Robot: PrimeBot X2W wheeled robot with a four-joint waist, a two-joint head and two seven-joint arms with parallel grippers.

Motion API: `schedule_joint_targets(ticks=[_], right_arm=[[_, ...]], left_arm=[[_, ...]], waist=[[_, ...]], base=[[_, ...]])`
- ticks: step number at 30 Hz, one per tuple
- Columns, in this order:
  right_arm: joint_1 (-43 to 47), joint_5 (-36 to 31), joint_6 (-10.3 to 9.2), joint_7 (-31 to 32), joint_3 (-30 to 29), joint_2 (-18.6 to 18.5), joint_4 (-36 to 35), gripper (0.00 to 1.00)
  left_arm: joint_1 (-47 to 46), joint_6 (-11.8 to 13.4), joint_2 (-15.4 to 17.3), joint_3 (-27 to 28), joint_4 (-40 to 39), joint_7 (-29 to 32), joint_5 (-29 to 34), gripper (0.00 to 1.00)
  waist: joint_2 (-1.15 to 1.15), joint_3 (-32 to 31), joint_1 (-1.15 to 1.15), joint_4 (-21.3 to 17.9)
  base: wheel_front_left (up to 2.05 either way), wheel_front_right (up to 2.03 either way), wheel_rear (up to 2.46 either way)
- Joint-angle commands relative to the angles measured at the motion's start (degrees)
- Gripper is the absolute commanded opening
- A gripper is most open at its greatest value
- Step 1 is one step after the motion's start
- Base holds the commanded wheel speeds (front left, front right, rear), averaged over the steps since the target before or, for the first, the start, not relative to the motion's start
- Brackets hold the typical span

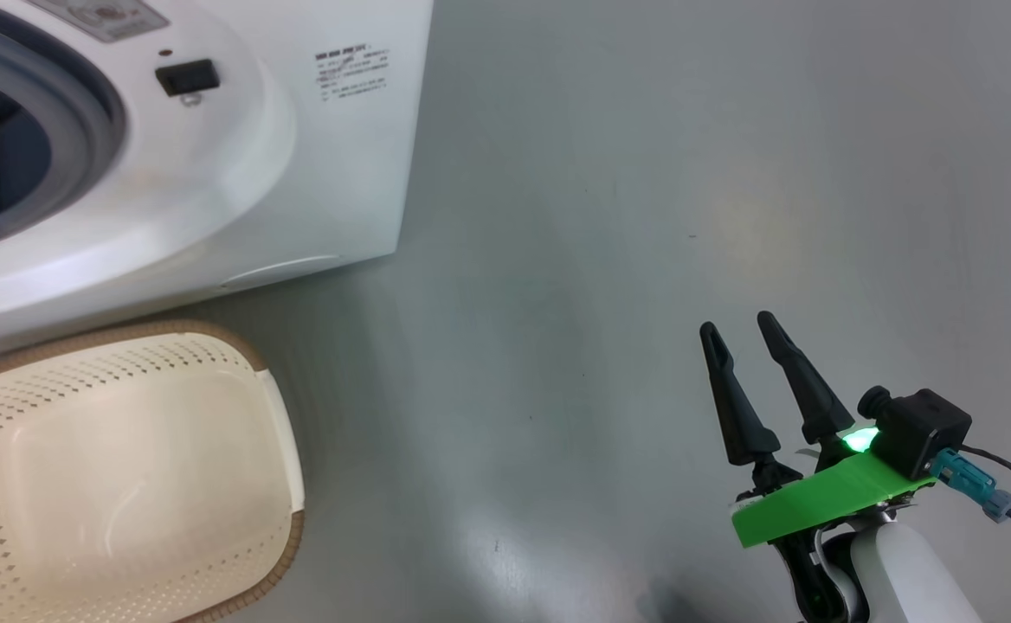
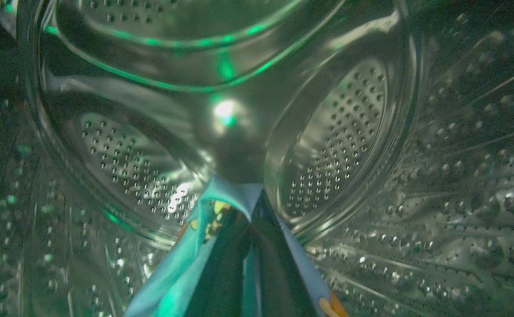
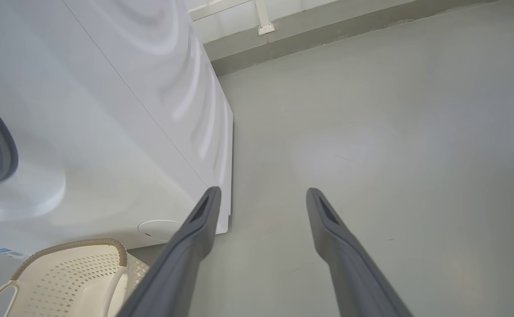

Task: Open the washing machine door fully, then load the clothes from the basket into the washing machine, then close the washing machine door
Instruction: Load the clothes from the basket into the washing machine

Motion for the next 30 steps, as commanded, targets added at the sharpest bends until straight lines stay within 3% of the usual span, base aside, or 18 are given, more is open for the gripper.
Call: schedule_joint_targets(ticks=[1, 7, 11, 12, 14, 15, 16, 25, 30], right_arm=[[-0.27, 0.12, 0.08, -0.28, 1.07, 0.20, -1.34, 1.00], [-1.23, 0.05, 0.08, -0.28, 1.27, 0.57, -1.50, 1.00], [-1.53, 0.02, 0.08, -0.28, 1.39, 0.68, -1.54, 1.00], [-1.49, 0.01, 0.08, -0.28, 1.37, 0.68, -1.53, 1.00], [-1.37, 0.00, 0.08, -0.28, 1.33, 0.63, -1.48, 1.00], [-1.29, 0.00, 0.08, -0.28, 1.34, 0.59, -1.44, 1.00], [-1.26, 0.01, 0.08, -0.28, 1.37, 0.55, -1.42, 1.00], [-1.10, 0.02, 0.08, -0.28, 1.43, 0.14, -1.22, 1.00], [-1.19, 0.05, 0.08, -0.28, 1.53, -0.03, -1.14, 1.00]], left_arm=[[0.09, 0.44, 3.20, 1.23, -3.08, -0.30, 0.96, 0.00], [2.05, 1.15, 2.22, 5.78, -14.39, -0.30, 3.95, 0.00], [4.77, 0.54, 0.60, 7.23, -11.18, -0.30, 5.05, 0.00], [4.91, 0.37, 0.40, 7.29, -9.26, -0.30, 4.95, 0.09], [4.93, 0.12, 0.15, 7.28, -5.65, -0.30, 4.86, 0.42], [4.85, 0.01, 0.16, 7.22, -3.57, -0.30, 4.81, 0.62], [4.62, -0.10, 0.27, 6.99, -1.94, -0.30, 4.90, 1.00], [2.49, -0.65, 0.40, 4.73, 11.87, -0.30, 4.32, 1.00], [1.43, -0.74, 0.71, 3.84, 14.56, -0.30, 3.72, 1.00]], waist=[[0.00, 0.39, 0.00, -0.07], [0.00, 1.59, 0.00, -0.12], [0.00, 1.65, 0.00, 0.05], [0.00, 1.57, 0.00, 0.11], [0.00, 1.36, 0.00, 0.26], [0.00, 1.22, 0.00, 0.31], [0.00, 1.16, 0.00, 0.36], [0.00, 0.00, 0.00, 1.11], [0.00, -0.54, 0.00, 1.29]], base=[[0.00, 0.00, 0.00], [0.00, 0.00, 0.00], [0.00, 0.00, 0.00], [0.00, 0.00, 0.00], [0.00, 0.00, 0.00], [0.00, 0.00, 0.00], [0.00, 0.00, 0.00], [0.00, 0.00, 0.00], [0.00, 0.00, 0.00]])
